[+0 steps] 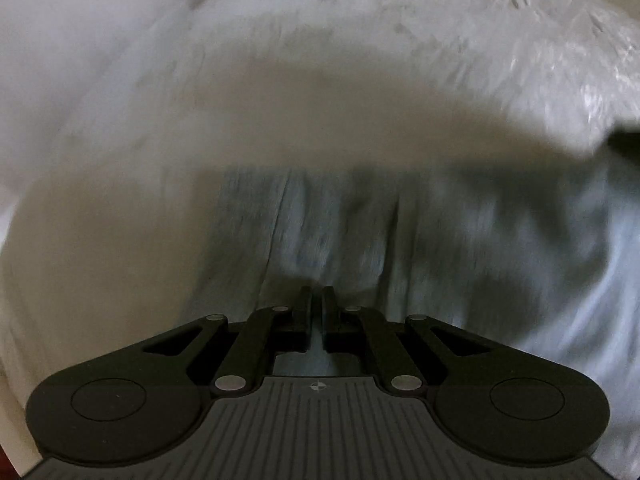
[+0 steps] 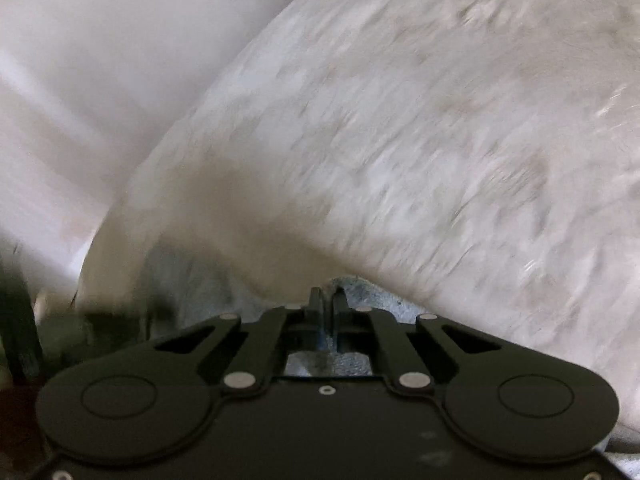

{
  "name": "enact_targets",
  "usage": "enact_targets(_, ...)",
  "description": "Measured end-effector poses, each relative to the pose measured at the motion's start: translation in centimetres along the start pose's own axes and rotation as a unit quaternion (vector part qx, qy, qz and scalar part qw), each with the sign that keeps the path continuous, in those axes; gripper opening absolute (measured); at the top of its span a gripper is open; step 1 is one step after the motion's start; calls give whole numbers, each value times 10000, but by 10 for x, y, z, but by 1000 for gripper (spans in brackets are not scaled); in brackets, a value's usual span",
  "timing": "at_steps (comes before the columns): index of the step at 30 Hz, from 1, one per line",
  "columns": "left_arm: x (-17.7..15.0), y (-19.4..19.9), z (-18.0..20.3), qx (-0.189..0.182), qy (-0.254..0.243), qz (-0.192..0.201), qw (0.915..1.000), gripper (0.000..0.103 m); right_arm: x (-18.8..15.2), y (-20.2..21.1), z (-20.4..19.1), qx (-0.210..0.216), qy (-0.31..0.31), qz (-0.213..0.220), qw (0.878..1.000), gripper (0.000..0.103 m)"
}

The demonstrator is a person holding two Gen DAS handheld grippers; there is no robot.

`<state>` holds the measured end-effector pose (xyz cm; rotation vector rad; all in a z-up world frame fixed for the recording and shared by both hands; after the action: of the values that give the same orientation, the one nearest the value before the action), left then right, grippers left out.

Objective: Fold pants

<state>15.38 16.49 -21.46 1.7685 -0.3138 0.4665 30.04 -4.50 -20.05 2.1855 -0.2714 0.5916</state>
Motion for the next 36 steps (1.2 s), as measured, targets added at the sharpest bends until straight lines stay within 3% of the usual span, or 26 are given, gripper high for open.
enact_targets(2, -9, 4, 2, 12, -184, 106, 9998, 5, 10, -8, 12, -194, -292, 94, 9993, 4)
enact_targets(4, -12, 6, 5, 47, -401, 185, 9990, 5, 12, -27, 17, -353, -267, -83, 9990, 4)
enact_targets(8, -11, 6, -1, -41, -279, 174, 9995, 5, 8, -56, 25, -570, -211, -406, 9973, 4)
enact_targets(13, -9, 12, -2, 13, -260, 166, 9995, 5, 9, -65, 27, -719, -287, -478, 9959, 7)
enact_targets(14, -6, 16, 0, 64, -294, 207, 9993, 5, 12, -60, 28, -784, -324, -340, 9958, 18)
enact_targets(16, 1, 27, 4, 62, -283, 360, 9989, 5, 20, -39, 31, -953, -368, 132, 9947, 21)
enact_targets(19, 11, 47, 16, -234, -207, 670, 9973, 5, 26, -4, 37, -948, -474, 573, 9927, 17)
enact_targets(20, 12, 51, 22, -346, -222, 732, 9965, 5, 27, 4, 36, -904, -422, 624, 9931, 12)
enact_targets(22, 11, 58, 36, -625, -321, 783, 9945, 5, 19, 20, 29, -700, -246, 580, 9956, 10)
enact_targets(26, -13, 58, 66, -998, -744, 542, 9907, 5, -11, 18, 7, -475, 139, 139, 9987, 9)
enact_targets(30, -57, 45, 72, -1012, -1071, -85, 9891, 6, -26, -10, 10, -908, 232, -151, 9955, 9)
enact_targets(33, -71, 50, 71, -1004, -1370, 12, 9855, 6, -22, -26, 29, -1366, 3, -153, 9905, 8)
enact_targets(36, -68, 58, 68, -1027, -1336, 25, 9857, 6, -14, -25, 35, -1504, 14, -66, 9886, 8)
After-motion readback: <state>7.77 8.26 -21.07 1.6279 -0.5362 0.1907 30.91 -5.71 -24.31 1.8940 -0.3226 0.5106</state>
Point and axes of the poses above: each gripper's, at about its wrist camera, not at the fingertips, and y roughly against the way its jaws point, z to its right, x to its top, the point moved 4 cm from there along -y, roughly the way its jaws point, and after that the axes turned 6 degrees about z, right-handed, at the moved point
